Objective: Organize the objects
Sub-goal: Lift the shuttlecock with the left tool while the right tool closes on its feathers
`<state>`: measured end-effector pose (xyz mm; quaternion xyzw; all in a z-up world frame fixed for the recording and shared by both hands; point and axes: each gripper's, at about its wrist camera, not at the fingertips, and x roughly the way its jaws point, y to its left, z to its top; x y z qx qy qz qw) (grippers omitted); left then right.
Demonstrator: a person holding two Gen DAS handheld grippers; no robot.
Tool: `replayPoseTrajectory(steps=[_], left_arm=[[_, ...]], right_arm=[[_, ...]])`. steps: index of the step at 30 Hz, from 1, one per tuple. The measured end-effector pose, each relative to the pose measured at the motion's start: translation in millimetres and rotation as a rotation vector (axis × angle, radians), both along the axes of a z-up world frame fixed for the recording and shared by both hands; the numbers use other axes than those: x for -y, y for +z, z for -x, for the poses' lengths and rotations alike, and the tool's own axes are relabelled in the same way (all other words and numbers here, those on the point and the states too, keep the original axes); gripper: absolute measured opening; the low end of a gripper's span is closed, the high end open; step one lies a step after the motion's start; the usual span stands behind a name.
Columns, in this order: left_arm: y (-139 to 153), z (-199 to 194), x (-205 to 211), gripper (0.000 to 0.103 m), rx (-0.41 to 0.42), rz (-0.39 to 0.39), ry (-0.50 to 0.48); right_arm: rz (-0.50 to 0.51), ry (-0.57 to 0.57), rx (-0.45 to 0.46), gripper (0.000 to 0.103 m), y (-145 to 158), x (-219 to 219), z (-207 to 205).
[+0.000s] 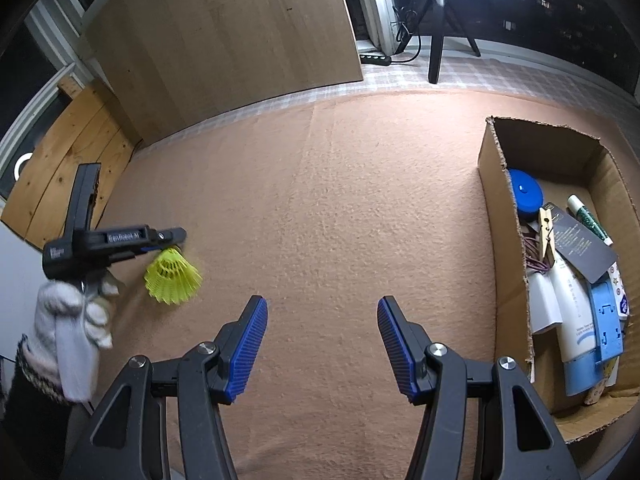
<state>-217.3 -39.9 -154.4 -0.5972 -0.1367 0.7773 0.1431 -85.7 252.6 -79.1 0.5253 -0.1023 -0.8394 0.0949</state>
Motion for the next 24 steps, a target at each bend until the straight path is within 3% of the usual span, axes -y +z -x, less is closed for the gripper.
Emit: replayPoseTrajectory(steps=[4,13,15,18,24], left_arm=[[-1.5,-19.4,-34.0,0.027,0.003,-0.03,-0.061],[-0.1,-55.6,-103.7,0.027,-0.029,0.023,-0.202],[1.4,-44.3,-99.7,0.032,-0.03,0.025,-0.201],[9.2,-45.8,-98.0,0.05,-0.051,0.02,-0.181],[25.6,-50.1,-64.1,0.052,-0.085,-0.003,-0.178]], right_arm=[[0.011,0.008,0.01,0.053,-4.1,-1.7,-1.3],[0.027,0.035,0.033,0.053,-11.9,-3.2,-3.1],[0.027,0.045,0.037,0.053,-13.5,-3.2,-1.7],[0.028,0.055,0.039,0.053,-14.1,-2.3,0.9],[0.049,0.081,0.052,0.053,-17.2,0.3,10.7]])
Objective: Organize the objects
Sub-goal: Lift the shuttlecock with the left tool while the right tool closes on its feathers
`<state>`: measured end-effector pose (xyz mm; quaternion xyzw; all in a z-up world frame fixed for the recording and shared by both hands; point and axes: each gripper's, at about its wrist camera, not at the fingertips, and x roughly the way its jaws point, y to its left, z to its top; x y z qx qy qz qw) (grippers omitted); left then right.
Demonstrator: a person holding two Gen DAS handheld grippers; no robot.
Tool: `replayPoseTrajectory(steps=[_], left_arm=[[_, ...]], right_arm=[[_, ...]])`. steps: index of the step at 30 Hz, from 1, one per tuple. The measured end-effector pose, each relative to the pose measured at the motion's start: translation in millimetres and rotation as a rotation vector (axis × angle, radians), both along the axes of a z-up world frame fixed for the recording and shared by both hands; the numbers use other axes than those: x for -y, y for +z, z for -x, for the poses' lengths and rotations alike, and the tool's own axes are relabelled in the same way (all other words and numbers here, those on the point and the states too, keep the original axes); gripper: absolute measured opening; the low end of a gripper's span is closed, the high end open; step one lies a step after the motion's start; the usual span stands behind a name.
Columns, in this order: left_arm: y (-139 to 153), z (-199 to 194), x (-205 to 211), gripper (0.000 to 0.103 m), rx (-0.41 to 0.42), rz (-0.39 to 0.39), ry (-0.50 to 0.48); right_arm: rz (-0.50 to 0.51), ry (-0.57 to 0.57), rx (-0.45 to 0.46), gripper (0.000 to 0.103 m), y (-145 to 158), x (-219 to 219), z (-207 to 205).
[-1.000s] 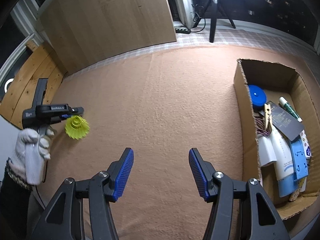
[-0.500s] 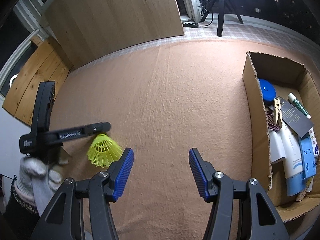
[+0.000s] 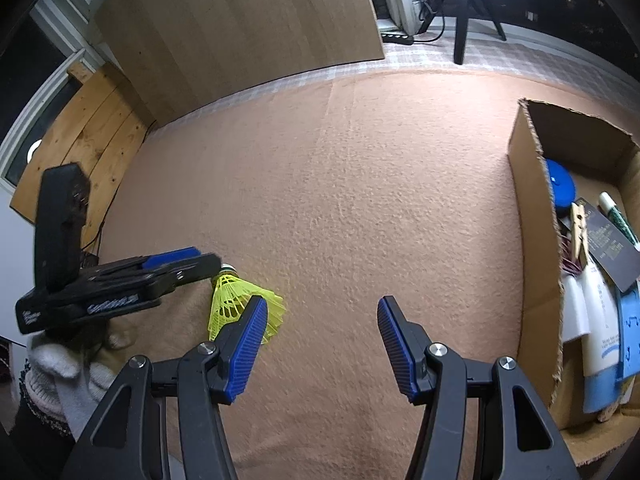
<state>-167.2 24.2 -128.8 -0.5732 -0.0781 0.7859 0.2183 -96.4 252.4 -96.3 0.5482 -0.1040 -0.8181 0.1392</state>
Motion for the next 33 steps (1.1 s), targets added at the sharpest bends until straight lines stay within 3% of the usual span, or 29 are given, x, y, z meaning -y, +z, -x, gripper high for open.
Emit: replayPoseTrajectory(steps=[6,11,19,33], left_arm=[[-3.3,-30.5,13.5,0.052,0.013,-0.014,-0.02],[-5.3,-49.8,5.4,0.052,0.005,0.016,-0.092],[-14.1,-48.6,-7.6,0.052,0.019,0.011,-0.13],[-19.9,-40.2,-14.7,0.051,0.015,-0.047,-0.148]], right_arm=[[0.058,0.004,0.05,0.053,-12.5,-1.8,12.3],[0.089,0.018,0.075,0.053,-17.2,2.1,28.0],[0.073,0.171,0.095,0.054,-19.2,42.9,46.1],[0.116,0.257,0.186,0.053,-35.1,60.1,46.4]])
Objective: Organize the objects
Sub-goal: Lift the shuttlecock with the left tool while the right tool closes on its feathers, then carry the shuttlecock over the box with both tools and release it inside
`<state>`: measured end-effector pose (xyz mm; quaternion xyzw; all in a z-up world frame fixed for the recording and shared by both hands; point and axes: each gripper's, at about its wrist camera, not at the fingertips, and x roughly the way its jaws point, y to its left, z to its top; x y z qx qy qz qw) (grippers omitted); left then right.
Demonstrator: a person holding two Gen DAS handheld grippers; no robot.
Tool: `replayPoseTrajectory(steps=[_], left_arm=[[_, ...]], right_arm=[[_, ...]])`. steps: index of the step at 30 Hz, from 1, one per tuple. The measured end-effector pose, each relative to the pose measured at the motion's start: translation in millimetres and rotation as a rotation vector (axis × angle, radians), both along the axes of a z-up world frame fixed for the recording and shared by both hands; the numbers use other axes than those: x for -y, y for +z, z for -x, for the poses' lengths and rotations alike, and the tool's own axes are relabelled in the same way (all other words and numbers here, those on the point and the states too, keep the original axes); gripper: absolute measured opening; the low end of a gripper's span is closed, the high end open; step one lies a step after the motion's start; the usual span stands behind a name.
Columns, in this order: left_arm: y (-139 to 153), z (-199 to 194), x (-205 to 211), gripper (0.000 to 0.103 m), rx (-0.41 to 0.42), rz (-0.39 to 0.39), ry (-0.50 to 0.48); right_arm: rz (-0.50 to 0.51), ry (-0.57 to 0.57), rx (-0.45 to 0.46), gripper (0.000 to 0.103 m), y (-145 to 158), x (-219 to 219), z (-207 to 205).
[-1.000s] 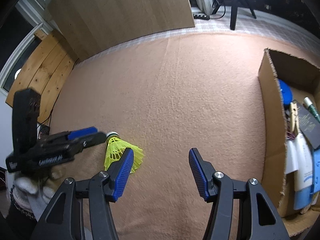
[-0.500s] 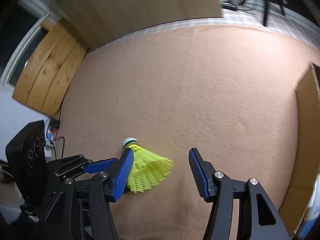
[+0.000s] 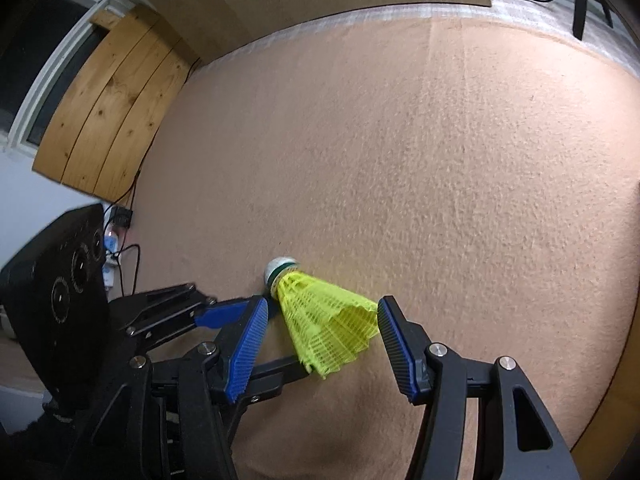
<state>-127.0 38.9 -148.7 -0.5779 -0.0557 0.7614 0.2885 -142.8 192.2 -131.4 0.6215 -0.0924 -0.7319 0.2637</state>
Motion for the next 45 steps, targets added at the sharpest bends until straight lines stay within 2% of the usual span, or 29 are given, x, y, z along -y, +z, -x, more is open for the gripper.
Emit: replayPoseTrajectory(steps=[2,5,12,21,22,23,35,37,45], left_arm=[[2.4,-0.8,-3.4,0.051,-0.014,-0.002,-0.011],[2.7,0.6,-15.8,0.051,-0.048,0.017,-0.016],[-1.5,4.7,-23.4,0.05,-0.031,0.002,-0.02],[-3.5,5.8,-23.2,0.05,-0.033,0.008,-0.02],[-2.9,6.0,-21.4,0.049,-0.034,0.005,-0.017],[-2.6,6.3,-21.1,0.049,-0.036,0.004,-0.016],[-2.8,8.6,-11.8,0.048,-0.038,0.014,-0.024],[-1.7,10.5,-10.7,0.041,-0.04,0.008,-0.018],[14.5,9.0,-16.3,0.04,-0.092,0.001,-0.046]], right_arm=[[0.002,0.016,0.002,0.051,0.4,2.7,-5.0],[0.006,0.014,0.009,0.04,0.5,3.3,-9.6],[0.015,-0.027,-0.012,0.018,1.9,1.4,-16.6],[0.014,-0.022,-0.059,0.009,11.3,6.7,-26.7],[0.011,-0.022,-0.065,0.002,11.7,5.4,-28.3],[0.01,-0.019,-0.07,0.001,12.3,6.0,-29.4],[-0.042,0.012,-0.088,0.002,5.3,16.3,-27.1],[-0.035,0.014,-0.09,0.002,5.9,18.8,-27.8],[-0.024,0.014,-0.14,0.001,26.7,20.5,-35.1]])
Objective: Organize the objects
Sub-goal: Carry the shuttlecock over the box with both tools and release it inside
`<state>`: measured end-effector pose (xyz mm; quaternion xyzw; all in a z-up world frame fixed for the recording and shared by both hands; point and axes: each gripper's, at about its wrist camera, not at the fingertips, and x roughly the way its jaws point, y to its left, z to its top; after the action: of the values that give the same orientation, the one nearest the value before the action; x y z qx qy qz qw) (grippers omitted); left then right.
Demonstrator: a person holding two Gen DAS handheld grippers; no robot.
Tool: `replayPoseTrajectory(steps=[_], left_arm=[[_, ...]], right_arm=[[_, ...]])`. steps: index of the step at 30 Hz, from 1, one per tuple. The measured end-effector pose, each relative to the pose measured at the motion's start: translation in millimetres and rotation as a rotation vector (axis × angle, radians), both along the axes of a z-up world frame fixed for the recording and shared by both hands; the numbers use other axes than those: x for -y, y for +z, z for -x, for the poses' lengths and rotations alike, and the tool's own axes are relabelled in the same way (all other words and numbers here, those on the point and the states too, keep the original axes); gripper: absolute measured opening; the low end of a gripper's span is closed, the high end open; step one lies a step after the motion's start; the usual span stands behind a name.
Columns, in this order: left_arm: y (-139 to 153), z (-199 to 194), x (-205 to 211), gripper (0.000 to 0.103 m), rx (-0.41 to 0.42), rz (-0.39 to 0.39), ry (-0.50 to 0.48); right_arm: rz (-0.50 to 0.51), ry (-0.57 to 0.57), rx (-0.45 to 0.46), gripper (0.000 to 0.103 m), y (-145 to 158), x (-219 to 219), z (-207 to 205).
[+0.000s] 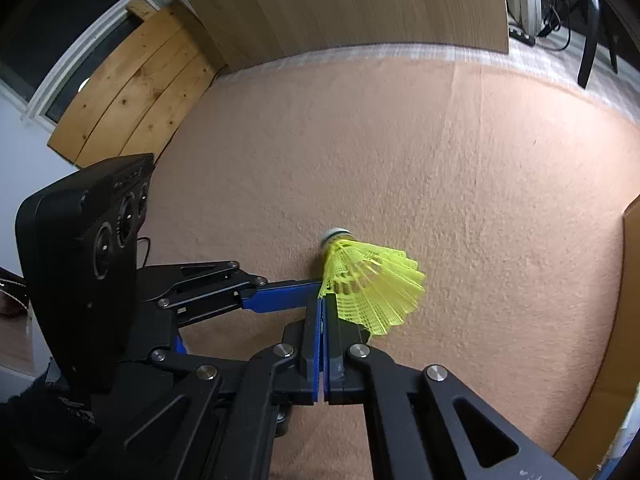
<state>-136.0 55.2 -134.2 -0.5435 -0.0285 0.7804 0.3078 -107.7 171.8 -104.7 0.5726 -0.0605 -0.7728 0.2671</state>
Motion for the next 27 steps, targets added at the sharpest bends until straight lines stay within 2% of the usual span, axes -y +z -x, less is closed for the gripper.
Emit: replayPoseTrajectory(steps=[5,7,11,21,27], left_arm=[[9.7,-1.2,-4.8,0.04,-0.02,-0.011,-0.019],[19.4,-1.5,-27.5,0.04,-0.032,-0.012,-0.03],[31.5,-5.2,-45.1,0.04,-0.051,-0.02,-0.074],[58.7,-13.2,-128.1,0.04,-0.105,-0.03,-0.216],[75.0,-14.9,-192.0,0.04,-0.142,-0.038,-0.298]], right_arm=[[0.0,-0.023,-0.023,0.001,10.4,-7.5,-3.7],[-0.001,-0.036,-0.036,0.001,15.5,-12.2,-4.9],[0.0,-0.076,-0.054,0.001,25.8,-32.6,-11.0],[-0.038,-0.211,-0.124,0.001,53.6,-104.8,-32.9],[-0.058,-0.317,-0.17,0.001,69.1,-154.5,-42.9]])
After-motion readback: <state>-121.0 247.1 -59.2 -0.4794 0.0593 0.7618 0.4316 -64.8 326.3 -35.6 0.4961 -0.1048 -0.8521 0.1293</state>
